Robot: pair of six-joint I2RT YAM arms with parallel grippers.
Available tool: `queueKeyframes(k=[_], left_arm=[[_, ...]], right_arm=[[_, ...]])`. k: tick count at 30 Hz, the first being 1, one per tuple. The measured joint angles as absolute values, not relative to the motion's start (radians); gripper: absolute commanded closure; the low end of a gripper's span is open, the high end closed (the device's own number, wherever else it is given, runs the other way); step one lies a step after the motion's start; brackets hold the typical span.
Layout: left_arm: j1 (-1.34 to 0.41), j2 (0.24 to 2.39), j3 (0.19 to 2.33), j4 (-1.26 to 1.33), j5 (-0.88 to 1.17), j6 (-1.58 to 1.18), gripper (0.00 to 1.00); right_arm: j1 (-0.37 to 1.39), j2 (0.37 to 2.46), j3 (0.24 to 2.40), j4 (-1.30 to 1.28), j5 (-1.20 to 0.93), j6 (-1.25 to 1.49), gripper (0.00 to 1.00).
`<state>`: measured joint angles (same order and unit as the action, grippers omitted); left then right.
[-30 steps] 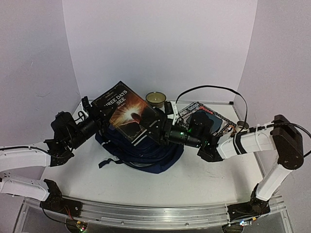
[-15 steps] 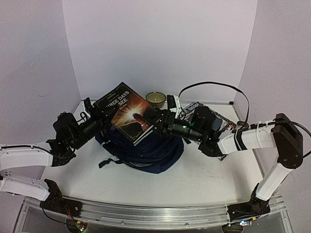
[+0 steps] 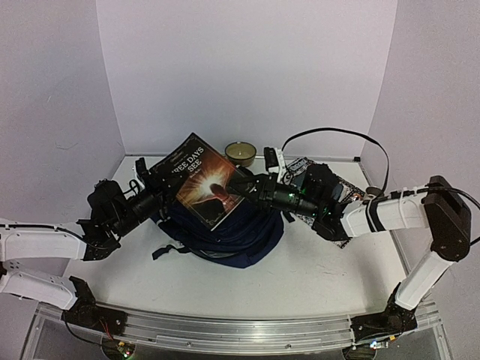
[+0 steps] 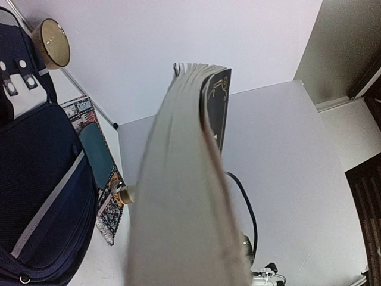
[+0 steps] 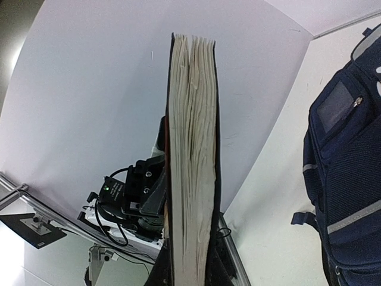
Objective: Pack the student bag
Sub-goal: Pass from the left arm to the right, then pick up the largest pocket of the bag from the student bag.
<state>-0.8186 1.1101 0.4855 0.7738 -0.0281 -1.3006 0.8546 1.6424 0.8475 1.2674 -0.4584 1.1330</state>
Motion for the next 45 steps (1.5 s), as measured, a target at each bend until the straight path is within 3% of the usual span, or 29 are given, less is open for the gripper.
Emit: queueKeyframes(k=[7,14,27,45], left_arm=[[-0.819,1.160,0.474,0.778,-0.025,-1.207,0.41],[-0.819,1.219,0.522,0.628,0.016,-1.027,0.24],[-0.853,1.451,0.881,0.127,0.052,-0.618,0.21],[-1.127,1.869,1.362,-0.399,-0.349,-0.339,0.22]], right_arm=[[0.768,1.586,0.760,1.241,-0.496,1.139,1.00],[0.652,1.472,0.630,1.225,-0.498,1.148,1.00],[0.416,1.151,0.435,1.206,-0.512,1.148,1.00],[0.345,0.892,0.396,0.749,-0.479,0.996,1.00]])
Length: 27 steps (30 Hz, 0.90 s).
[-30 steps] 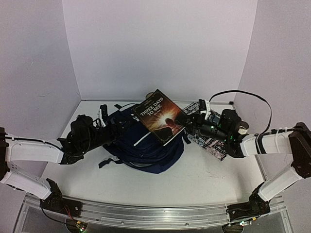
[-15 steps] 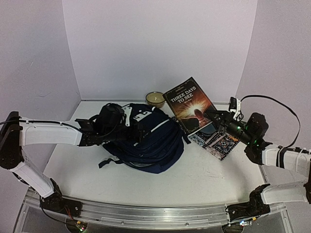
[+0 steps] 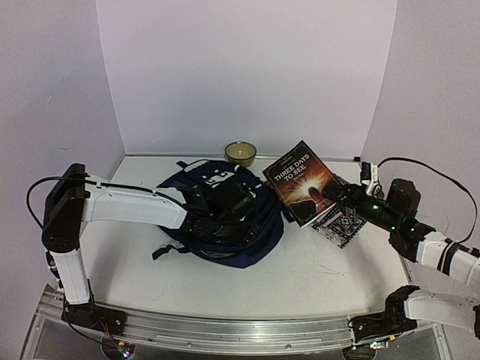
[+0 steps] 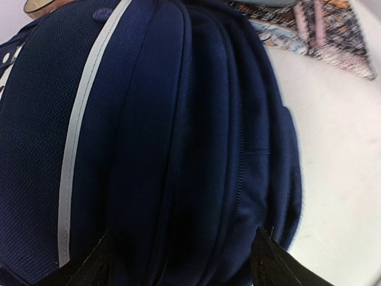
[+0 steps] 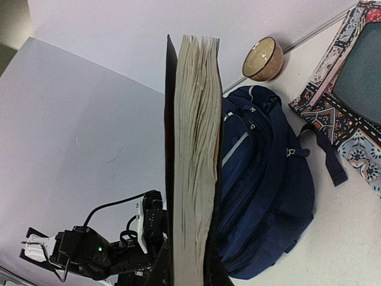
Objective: Pack the student bag
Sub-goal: Pick up the largest pocket of the bag from the student bag.
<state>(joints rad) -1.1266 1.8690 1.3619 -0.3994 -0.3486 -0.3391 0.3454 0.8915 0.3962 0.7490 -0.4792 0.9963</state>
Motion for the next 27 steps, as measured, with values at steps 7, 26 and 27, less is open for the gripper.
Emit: queueKeyframes(k=[7,26,27], left_arm=[[-1.150,1.987,1.472,-0.494,-0.515,-0.321,0.32],[-1.135,1.912,1.473,-0.572,-0.571,-0.333,1.00],[-1.128,1.906,1.476,-0.580,-0.559,-0.333,1.00]], right_arm=[[0.342,0.886,0.396,0.692,-0.474,0.979,1.00],[0.342,0.856,0.382,0.624,-0.524,1.000,1.00],[0.342,0.847,0.373,0.624,-0.531,1.008,1.00]])
